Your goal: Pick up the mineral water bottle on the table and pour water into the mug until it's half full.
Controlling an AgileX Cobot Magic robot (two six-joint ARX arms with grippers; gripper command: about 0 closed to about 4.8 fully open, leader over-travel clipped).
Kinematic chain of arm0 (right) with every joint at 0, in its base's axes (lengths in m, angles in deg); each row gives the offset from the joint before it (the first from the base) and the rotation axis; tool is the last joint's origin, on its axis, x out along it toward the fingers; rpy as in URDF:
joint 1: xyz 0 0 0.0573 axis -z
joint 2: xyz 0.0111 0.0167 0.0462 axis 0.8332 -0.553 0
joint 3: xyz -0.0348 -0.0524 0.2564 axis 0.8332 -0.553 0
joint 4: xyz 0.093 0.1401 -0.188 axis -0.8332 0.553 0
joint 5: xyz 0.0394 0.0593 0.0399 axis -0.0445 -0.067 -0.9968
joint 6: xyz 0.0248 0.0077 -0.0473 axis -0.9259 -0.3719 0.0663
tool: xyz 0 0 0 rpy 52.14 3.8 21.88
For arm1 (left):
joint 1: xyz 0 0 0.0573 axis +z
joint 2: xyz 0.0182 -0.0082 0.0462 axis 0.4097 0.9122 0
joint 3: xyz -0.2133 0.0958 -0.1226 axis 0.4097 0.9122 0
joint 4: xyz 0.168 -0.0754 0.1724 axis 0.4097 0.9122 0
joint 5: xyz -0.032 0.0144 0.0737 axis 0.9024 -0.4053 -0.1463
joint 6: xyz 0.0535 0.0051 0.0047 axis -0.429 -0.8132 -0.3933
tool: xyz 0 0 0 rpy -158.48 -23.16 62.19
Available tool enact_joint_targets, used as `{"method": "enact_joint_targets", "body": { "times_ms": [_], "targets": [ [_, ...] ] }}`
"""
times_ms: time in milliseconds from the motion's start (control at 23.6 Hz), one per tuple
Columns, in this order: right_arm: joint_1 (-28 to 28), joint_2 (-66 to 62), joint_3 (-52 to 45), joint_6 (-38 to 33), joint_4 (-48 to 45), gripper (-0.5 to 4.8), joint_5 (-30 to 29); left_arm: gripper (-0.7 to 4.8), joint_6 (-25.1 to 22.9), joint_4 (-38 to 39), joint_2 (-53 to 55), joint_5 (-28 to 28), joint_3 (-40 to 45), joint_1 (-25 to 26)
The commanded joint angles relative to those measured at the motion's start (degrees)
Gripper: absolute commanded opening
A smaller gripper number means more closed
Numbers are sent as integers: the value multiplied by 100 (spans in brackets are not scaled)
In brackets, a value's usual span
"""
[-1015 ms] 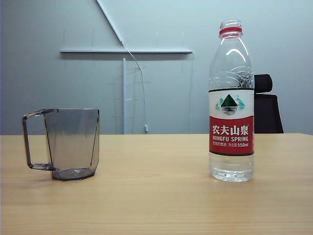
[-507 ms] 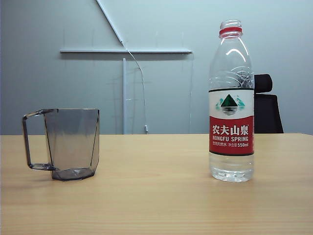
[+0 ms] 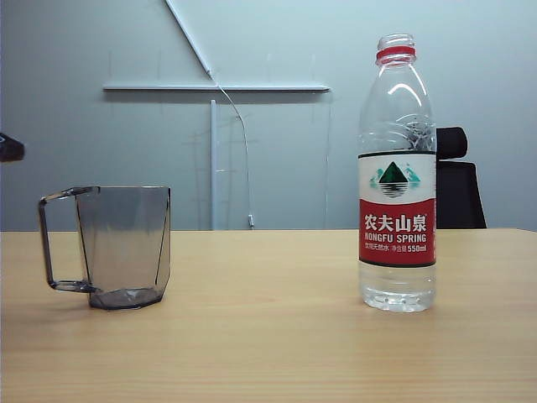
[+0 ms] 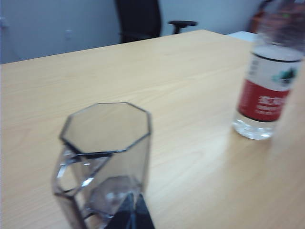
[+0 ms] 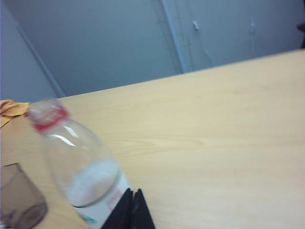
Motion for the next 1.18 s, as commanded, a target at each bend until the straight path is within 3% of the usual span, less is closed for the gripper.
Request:
{"method": "enact_joint_targets", "body": {
  "times_ms": [42,85,169,338,381,423,465,550,592,677,1184],
  "targets": [
    [0,-184,369,90,293,-8,-496,-2,17,-52,9,-2,-13,-149],
    [-4,-271,393,90,299,4,-662,-2,17,-55,9,-2,-13,-149],
    [-92,-481,393,90,278,90,-894,-2,17,-52,9,-2,-13,-149],
    [-553,-1010,387,417,258,232,-857,-2,17,-55,9,-2,-13,-149],
    [-927,-1353,385,662,142,314,-616,-2,17,-52,9,-2,-13,-151],
    [-1338,-1727,380,870,-68,458,-282,-2,17,-52,9,-2,-13,-155],
    [-1600,-1987,374,968,-229,479,28,-2,17,-55,9,-2,-13,-155],
    [-2006,-2428,374,1060,-509,479,645,-2,17,-52,9,-2,-13,-155],
    [-2409,-2977,374,1196,-968,479,1244,-2,17,-55,9,-2,-13,-155],
    [-2796,-3751,374,1386,-1766,479,1674,-2,17,-55,9,-2,-13,-155],
    [-2933,-6017,374,1346,-3840,479,2081,-2,17,-52,9,-13,-13,-155]
  ]
}}
